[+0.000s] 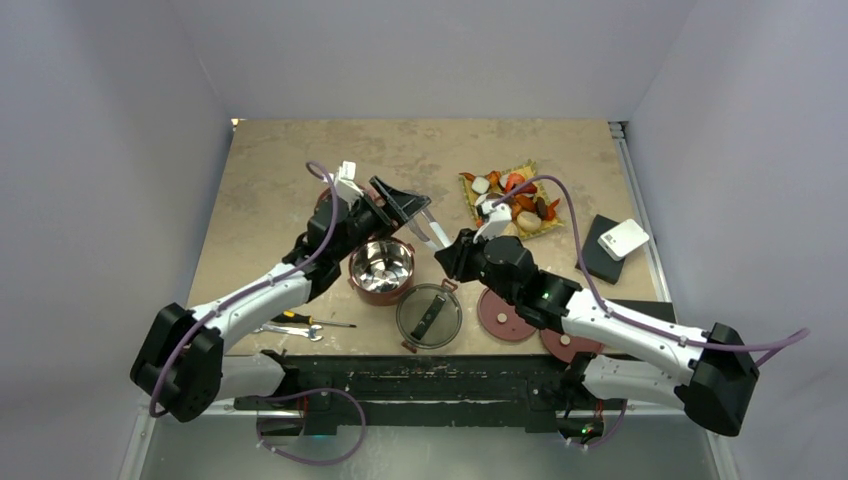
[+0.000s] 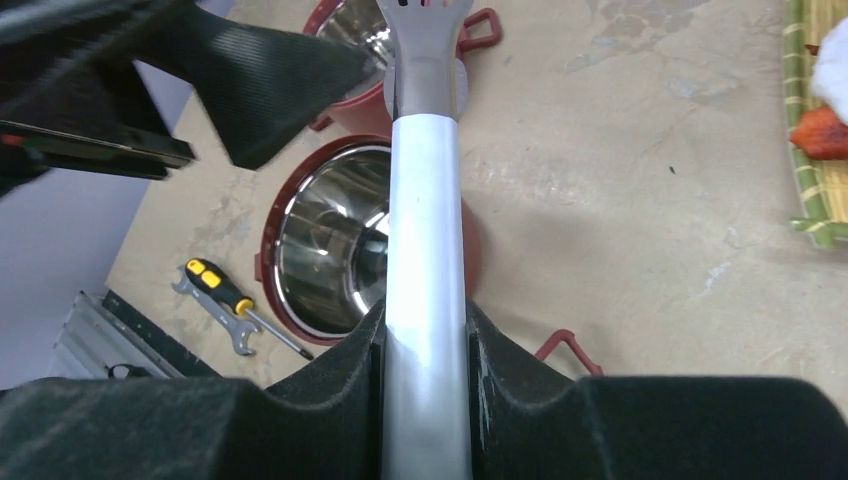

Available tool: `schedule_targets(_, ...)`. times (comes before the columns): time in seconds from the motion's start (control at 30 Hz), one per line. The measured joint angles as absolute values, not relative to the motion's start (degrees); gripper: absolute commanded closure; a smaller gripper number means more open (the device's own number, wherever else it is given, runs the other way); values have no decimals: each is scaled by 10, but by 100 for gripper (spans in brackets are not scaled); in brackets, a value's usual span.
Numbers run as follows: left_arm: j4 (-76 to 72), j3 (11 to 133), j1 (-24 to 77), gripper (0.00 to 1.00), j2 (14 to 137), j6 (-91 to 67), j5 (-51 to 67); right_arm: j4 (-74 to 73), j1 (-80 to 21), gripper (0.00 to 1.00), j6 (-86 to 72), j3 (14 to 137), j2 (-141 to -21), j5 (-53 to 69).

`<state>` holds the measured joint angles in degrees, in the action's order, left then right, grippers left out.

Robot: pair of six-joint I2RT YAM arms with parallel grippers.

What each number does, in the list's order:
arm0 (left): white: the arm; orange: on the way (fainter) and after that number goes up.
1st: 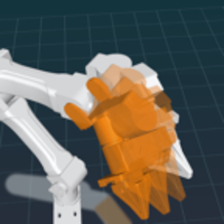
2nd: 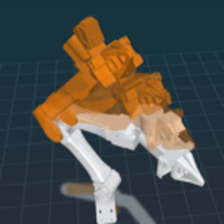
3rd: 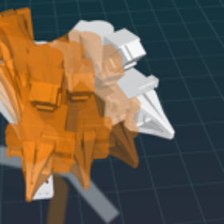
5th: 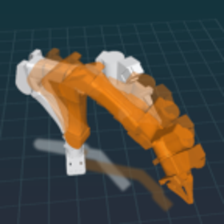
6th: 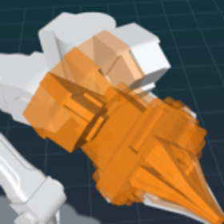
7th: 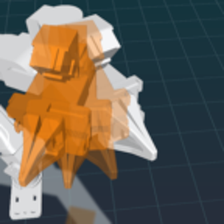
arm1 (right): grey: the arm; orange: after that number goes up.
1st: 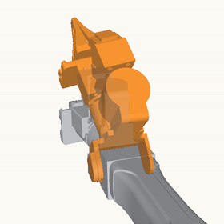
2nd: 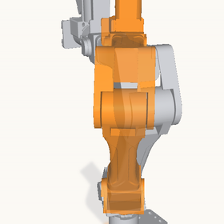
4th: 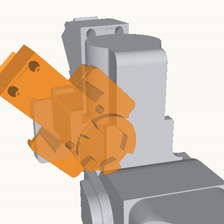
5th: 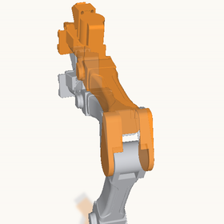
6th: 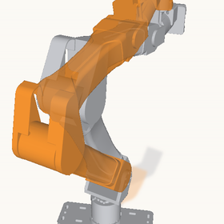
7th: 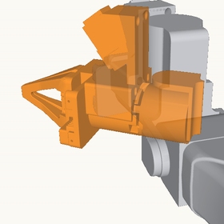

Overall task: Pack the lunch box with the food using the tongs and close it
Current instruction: Adjust the clamp.

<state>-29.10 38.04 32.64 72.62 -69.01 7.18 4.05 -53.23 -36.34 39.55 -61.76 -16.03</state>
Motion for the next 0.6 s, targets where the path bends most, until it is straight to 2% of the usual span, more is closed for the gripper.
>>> schedule_targets(0.2,-194,417,326,11,675,-604,67,31,-532,93,-362,396,-594,-183)
schedule_targets(0.27,-167,418,326,8,658,-588,59,38,-532,100,-362,396,-588,-186)
schedule_targets(0.33,-151,416,322,7,645,-579,57,56,-532,100,-366,392,-582,-182)
schedule_targets(0.6,-170,378,288,4,573,-573,84,147,-532,100,-449,336,-511,-144)
